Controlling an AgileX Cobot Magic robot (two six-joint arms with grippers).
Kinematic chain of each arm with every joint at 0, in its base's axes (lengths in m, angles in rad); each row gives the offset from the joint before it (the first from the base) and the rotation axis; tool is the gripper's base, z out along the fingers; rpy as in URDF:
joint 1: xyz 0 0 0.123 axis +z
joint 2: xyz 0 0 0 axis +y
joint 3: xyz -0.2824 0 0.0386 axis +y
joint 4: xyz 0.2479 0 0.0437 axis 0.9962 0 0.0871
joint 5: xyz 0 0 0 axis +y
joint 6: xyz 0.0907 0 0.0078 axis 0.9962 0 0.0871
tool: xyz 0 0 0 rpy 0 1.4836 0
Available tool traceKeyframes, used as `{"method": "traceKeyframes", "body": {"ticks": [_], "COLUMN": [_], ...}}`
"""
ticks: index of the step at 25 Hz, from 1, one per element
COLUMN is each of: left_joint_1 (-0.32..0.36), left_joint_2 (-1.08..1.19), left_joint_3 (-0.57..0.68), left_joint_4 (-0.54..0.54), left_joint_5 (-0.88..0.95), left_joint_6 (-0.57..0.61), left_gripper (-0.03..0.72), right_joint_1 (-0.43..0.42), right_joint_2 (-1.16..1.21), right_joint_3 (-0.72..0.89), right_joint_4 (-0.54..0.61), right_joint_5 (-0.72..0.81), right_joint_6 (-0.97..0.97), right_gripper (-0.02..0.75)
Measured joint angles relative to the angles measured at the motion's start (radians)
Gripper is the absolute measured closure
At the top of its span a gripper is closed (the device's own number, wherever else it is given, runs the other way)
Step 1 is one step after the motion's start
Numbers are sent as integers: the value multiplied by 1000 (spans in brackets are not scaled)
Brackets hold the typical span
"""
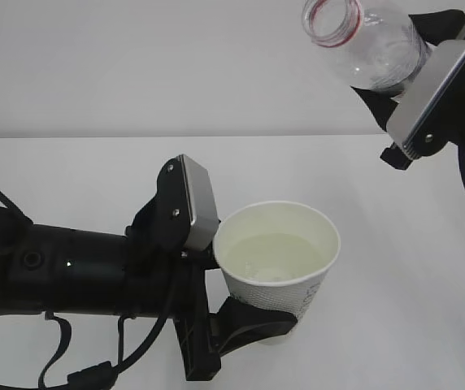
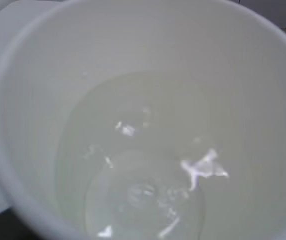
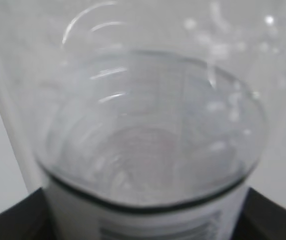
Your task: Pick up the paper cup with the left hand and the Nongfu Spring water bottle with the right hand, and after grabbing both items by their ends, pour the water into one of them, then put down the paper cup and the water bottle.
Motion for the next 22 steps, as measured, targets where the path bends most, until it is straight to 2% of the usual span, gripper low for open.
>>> {"method": "traceKeyframes", "body": {"ticks": [22], "left_joint_1": [0], "left_joint_2": [0], "left_joint_3": [0], "left_joint_4": [0], "left_joint_5": [0], "left_joint_6": [0], "left_gripper": [146], "right_joint_1": [0], "right_joint_2": [0], "right_joint_3": [0], "right_joint_4": [4], "right_joint_5": [0], "right_joint_6": [425], "right_gripper": [255]}}
